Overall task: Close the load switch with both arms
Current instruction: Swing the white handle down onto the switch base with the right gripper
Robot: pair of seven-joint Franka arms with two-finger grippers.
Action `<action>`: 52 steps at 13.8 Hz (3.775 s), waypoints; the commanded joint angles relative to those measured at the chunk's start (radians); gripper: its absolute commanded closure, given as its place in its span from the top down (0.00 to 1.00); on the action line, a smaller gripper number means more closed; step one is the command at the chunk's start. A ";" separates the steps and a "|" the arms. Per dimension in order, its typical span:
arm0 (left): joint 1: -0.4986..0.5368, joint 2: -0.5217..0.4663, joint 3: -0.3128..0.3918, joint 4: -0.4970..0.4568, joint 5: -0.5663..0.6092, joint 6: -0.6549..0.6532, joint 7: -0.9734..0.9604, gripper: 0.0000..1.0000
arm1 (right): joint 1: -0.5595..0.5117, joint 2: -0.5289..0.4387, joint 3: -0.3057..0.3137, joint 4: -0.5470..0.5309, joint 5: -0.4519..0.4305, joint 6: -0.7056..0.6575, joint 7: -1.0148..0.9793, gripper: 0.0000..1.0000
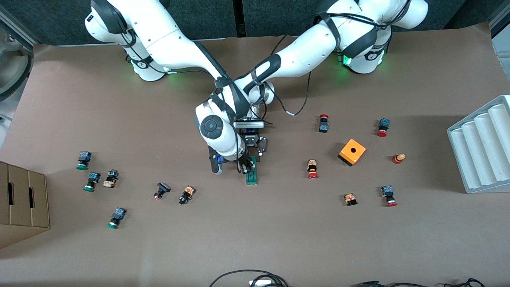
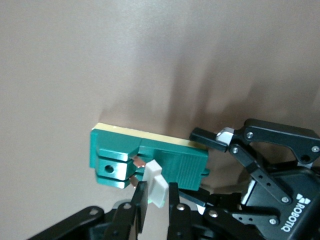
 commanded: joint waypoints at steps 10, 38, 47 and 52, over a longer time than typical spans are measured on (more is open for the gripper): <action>-0.018 0.038 0.002 0.013 0.005 0.007 -0.019 0.72 | -0.028 0.061 -0.007 0.093 0.041 0.023 -0.005 0.20; -0.016 0.037 0.002 0.013 0.005 0.009 -0.018 0.72 | -0.040 0.136 -0.016 0.216 0.065 -0.013 0.008 0.15; -0.016 0.037 0.002 0.013 0.005 0.009 -0.018 0.72 | -0.061 0.179 -0.016 0.268 0.065 -0.013 0.008 0.17; -0.016 0.037 0.014 0.013 0.007 0.009 -0.016 0.72 | -0.065 0.190 -0.018 0.273 0.065 -0.010 0.006 0.19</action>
